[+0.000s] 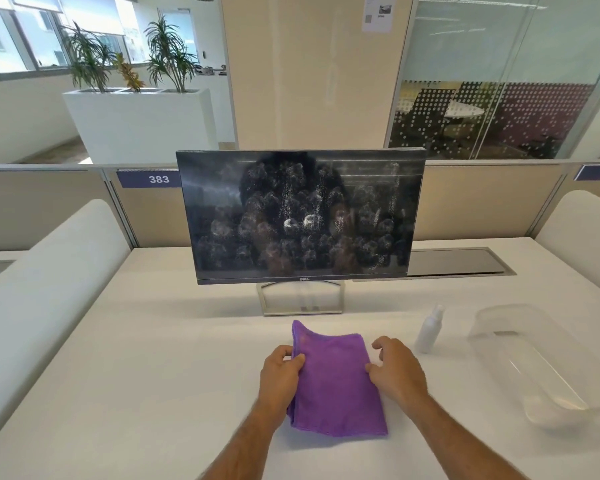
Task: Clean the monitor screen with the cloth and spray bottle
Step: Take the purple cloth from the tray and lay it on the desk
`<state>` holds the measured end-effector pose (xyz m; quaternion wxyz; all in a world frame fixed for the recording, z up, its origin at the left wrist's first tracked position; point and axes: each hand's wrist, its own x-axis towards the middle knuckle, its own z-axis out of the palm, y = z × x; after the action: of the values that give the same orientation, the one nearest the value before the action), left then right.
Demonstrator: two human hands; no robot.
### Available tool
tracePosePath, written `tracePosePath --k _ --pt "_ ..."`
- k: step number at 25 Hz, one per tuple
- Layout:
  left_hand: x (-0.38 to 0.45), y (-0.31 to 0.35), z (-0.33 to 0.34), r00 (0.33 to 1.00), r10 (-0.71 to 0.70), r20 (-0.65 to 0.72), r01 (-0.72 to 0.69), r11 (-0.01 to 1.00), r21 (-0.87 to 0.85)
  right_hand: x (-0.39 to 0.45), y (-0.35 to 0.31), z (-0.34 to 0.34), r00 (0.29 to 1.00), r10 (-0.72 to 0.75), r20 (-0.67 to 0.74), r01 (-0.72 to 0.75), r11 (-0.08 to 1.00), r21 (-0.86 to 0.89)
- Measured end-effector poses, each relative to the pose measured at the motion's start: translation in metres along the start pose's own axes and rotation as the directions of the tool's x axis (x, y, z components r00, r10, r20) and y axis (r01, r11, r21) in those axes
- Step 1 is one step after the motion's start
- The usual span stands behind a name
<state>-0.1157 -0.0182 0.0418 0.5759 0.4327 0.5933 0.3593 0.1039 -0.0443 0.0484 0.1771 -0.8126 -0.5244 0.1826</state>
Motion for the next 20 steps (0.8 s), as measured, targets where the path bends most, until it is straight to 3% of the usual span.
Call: tracePosePath --k 1,2,4,5,7,9,12,16,18,20 --pt "-0.001 0.003 0.003 1.0 0.019 0.008 -0.019 1.0 0.003 -0.002 -0.007 -0.001 1.0 -0.015 -0.012 0.016 0.998 0.063" --pt "-0.003 0.007 0.006 0.999 0.045 0.019 -0.045 0.999 0.003 -0.004 -0.017 -0.002 1.0 0.0 0.024 -0.006 0.972 0.236" --pt "-0.007 0.014 0.012 0.992 0.106 0.075 -0.104 0.994 -0.028 -0.009 -0.039 -0.003 0.979 0.042 0.2 -0.151 0.81 0.566" --pt "-0.011 0.017 0.016 0.985 0.127 0.116 -0.122 0.991 -0.045 -0.01 -0.049 -0.003 0.96 0.033 0.277 -0.209 0.743 0.635" --pt "-0.018 0.023 0.02 0.97 0.125 0.209 -0.114 0.991 -0.065 -0.01 -0.062 -0.002 0.95 -0.011 0.312 -0.203 0.737 0.645" --pt "-0.022 0.024 0.017 0.955 0.107 0.276 -0.085 0.992 -0.091 -0.007 -0.064 -0.001 0.965 -0.008 0.263 -0.151 0.803 0.577" --pt "-0.018 0.019 0.005 0.958 0.102 0.267 -0.066 0.988 -0.142 -0.004 -0.066 -0.007 0.95 0.02 0.312 -0.214 0.768 0.603" --pt "-0.007 0.007 -0.004 0.981 -0.175 0.09 0.189 0.964 -0.189 -0.003 -0.071 -0.023 0.92 -0.054 0.388 -0.286 0.585 0.759" --pt "-0.006 0.005 -0.005 0.941 -0.301 0.154 0.332 0.911 -0.246 -0.002 -0.076 -0.033 0.902 -0.1 0.42 -0.322 0.493 0.809" --pt "-0.006 0.006 -0.006 0.905 -0.342 0.251 0.412 0.851 -0.326 -0.001 -0.078 -0.038 0.88 -0.15 0.45 -0.369 0.378 0.849"
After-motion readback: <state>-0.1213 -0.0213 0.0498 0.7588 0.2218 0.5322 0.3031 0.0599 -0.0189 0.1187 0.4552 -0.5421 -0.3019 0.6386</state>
